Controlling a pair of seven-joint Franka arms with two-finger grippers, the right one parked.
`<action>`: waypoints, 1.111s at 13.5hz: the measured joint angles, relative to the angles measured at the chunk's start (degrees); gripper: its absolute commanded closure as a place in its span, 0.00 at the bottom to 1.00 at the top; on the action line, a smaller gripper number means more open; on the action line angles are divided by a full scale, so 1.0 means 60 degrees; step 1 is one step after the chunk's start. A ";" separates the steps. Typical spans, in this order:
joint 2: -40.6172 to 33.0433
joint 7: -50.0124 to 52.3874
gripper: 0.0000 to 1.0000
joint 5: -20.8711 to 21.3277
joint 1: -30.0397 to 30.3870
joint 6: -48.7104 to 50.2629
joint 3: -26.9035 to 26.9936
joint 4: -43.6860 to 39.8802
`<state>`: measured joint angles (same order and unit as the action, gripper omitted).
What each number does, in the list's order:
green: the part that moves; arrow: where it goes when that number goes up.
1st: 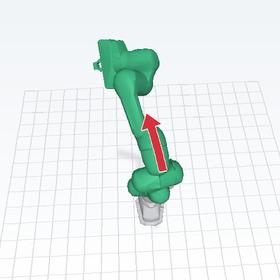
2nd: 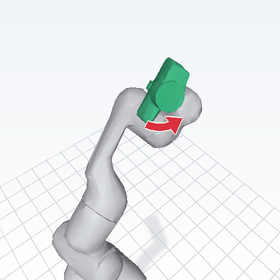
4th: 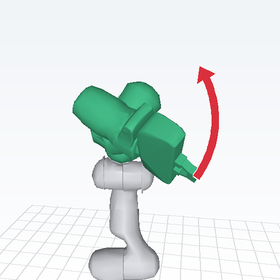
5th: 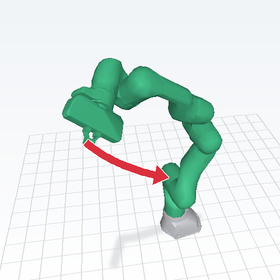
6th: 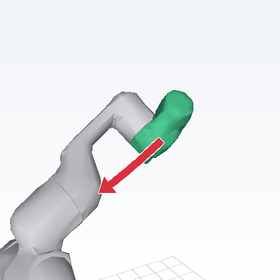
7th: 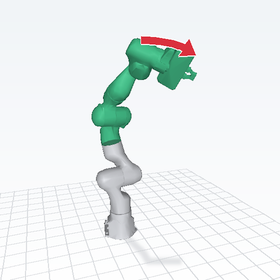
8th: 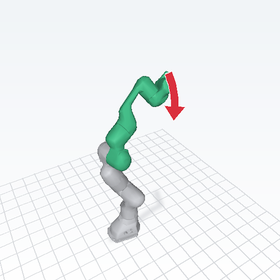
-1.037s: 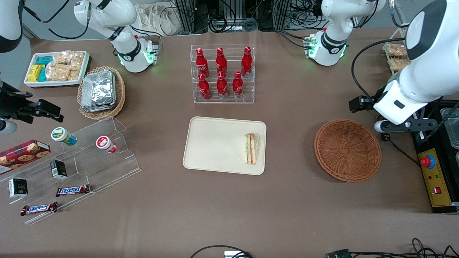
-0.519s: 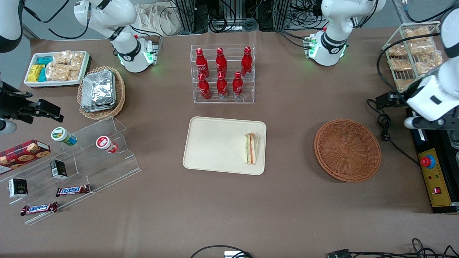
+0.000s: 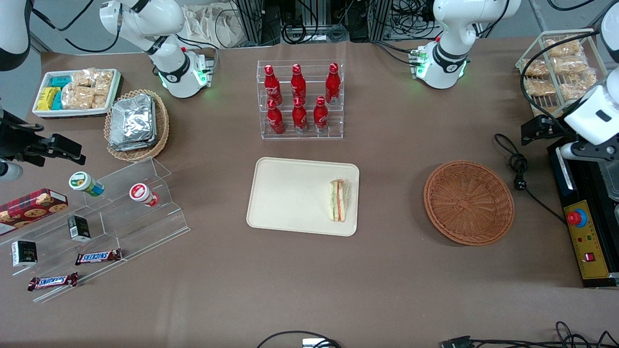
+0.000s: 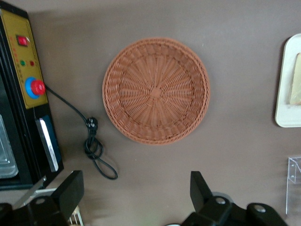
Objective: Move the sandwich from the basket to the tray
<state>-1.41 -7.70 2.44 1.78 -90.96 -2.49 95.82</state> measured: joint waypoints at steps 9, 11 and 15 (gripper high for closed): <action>-0.0144 -0.0062 0.00 0.0000 -0.0141 0.0596 -0.0012 -0.0070; -0.0118 -0.0063 0.00 0.0000 -0.0142 0.0632 -0.0010 -0.0071; 0.0009 -0.0082 0.00 -0.0001 -0.0142 0.0632 -0.0007 -0.0142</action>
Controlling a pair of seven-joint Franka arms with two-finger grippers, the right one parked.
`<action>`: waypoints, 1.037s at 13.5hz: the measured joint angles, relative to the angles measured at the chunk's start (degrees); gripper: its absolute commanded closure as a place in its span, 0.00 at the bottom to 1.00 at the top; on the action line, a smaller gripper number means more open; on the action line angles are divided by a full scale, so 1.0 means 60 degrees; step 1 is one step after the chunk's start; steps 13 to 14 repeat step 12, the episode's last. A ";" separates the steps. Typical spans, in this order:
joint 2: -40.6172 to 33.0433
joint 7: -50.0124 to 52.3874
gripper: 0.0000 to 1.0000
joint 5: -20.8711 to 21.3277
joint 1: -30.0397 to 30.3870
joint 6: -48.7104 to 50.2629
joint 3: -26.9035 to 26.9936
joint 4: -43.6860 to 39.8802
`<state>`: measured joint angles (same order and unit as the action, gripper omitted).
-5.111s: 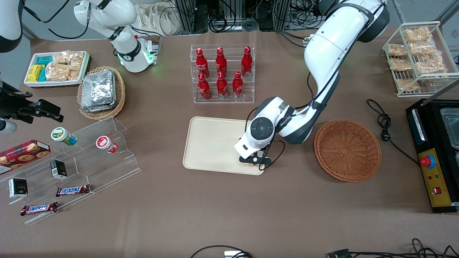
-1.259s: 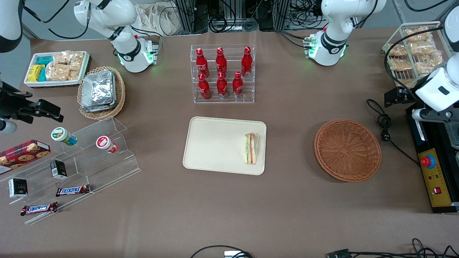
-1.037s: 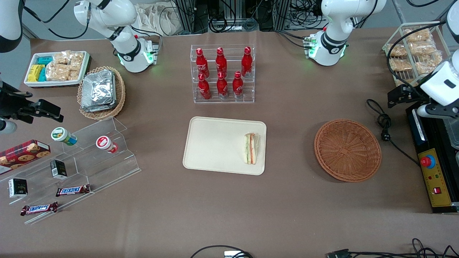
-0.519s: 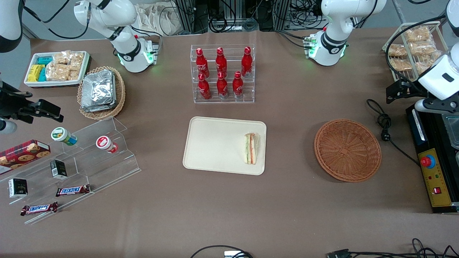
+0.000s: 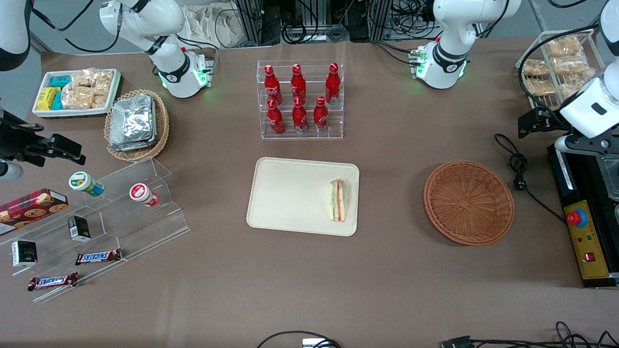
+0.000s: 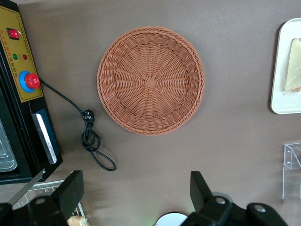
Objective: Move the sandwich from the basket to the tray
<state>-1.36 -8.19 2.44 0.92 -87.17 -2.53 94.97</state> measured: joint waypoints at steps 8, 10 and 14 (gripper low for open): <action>0.0088 0.0000 0.00 0.0000 0.0005 0.0049 0.0056 -0.0113; 0.0088 0.0000 0.00 0.0000 0.0007 0.0063 0.0061 -0.0117; 0.0088 -0.0004 0.00 0.0000 0.0008 0.0066 0.0063 -0.0119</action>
